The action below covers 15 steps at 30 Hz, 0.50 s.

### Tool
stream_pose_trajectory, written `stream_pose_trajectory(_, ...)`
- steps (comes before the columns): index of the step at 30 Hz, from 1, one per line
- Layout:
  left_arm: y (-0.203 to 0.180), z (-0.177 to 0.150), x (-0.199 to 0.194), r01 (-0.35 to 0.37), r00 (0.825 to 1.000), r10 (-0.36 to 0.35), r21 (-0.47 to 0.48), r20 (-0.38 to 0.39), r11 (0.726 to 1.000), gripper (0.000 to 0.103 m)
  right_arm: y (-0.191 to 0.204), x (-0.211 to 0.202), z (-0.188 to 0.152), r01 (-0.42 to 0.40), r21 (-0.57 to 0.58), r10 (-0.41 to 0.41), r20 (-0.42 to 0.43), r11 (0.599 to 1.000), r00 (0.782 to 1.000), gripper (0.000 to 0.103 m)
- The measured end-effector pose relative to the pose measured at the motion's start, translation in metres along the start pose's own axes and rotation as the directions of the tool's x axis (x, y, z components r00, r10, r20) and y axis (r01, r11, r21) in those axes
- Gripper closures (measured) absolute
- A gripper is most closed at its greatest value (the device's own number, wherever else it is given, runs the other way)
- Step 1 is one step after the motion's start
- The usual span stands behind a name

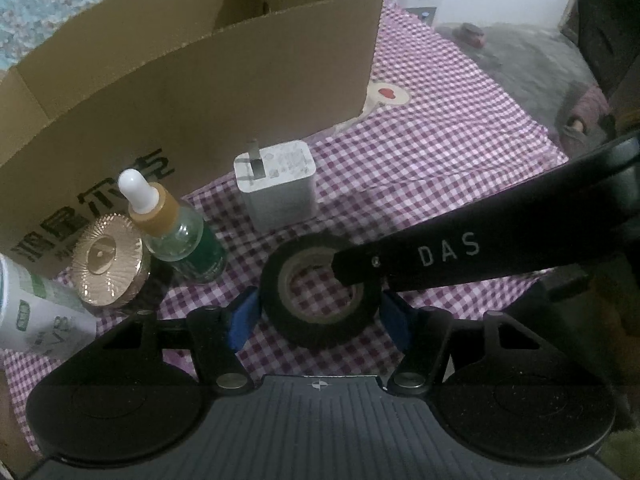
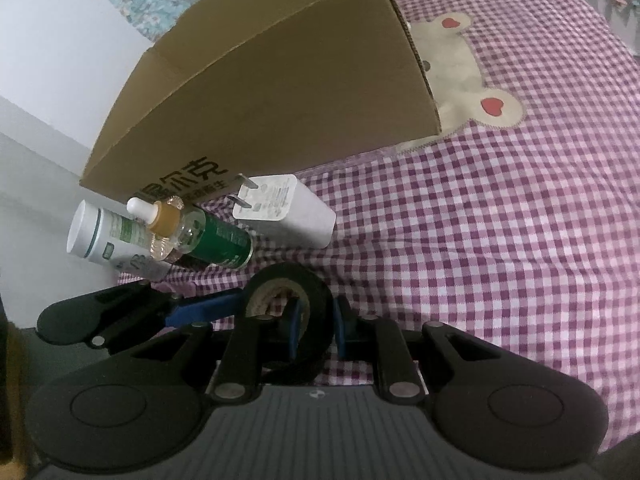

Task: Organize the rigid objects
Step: 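Carry the black tape roll into the box and open the right gripper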

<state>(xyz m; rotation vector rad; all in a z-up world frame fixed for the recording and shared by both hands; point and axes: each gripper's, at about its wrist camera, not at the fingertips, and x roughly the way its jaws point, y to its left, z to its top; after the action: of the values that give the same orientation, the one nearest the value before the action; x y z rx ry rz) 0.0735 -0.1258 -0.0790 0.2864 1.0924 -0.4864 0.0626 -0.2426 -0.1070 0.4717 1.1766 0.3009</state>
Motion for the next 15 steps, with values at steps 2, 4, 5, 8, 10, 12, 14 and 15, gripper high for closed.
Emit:
stream_pose_trajectory(2, 0.0, 0.0, -0.007, 0.0, 1.0, 0.0, 0.0, 0.014, 1.0, 0.038, 0.002, -0.005, -0.004, -0.008, 0.005, 0.008, 0.013, 1.0, 1.0, 0.084)
stream_pose_trajectory(4, -0.002, -0.001, -0.019, -0.001, 0.999, 0.001, 0.001, 0.036, 1.0, 0.038, 0.008, -0.013, -0.006, -0.012, 0.004, 0.012, 0.031, 1.0, 0.999, 0.084)
stream_pose_trajectory(5, -0.002, -0.001, -0.025, -0.001, 0.999, 0.001, 0.002, 0.051, 1.0, 0.038, 0.01, -0.018, -0.008, -0.013, 0.001, 0.013, 0.042, 1.0, 0.999, 0.084)
stream_pose_trajectory(8, -0.003, -0.002, -0.046, 0.001, 0.995, -0.001, 0.003, 0.099, 1.0, 0.038, 0.021, -0.036, -0.011, -0.006, -0.013, 0.007, 0.081, 1.0, 0.997, 0.084)
stream_pose_trajectory(10, -0.004, -0.002, -0.063, -0.004, 0.99, 0.002, 0.009, 0.141, 1.0, 0.038, 0.03, -0.049, -0.013, 0.001, -0.028, 0.002, 0.113, 1.0, 0.994, 0.084)
stream_pose_trajectory(12, -0.006, 0.0, -0.077, -0.013, 0.983, 0.01, 0.014, 0.181, 1.0, 0.038, 0.044, -0.065, -0.015, 0.007, -0.048, 0.0, 0.152, 0.999, 0.988, 0.083)
stream_pose_trajectory(14, -0.007, 0.002, -0.093, -0.022, 0.975, 0.018, 0.013, 0.221, 1.0, 0.038, 0.052, -0.079, -0.014, 0.018, -0.094, 0.0, 0.188, 0.995, 0.982, 0.083)
stream_pose_trajectory(15, -0.005, 0.003, -0.102, -0.026, 0.97, 0.023, 0.009, 0.241, 1.0, 0.038, 0.061, -0.086, -0.014, 0.021, -0.109, 0.003, 0.207, 0.994, 0.978, 0.083)
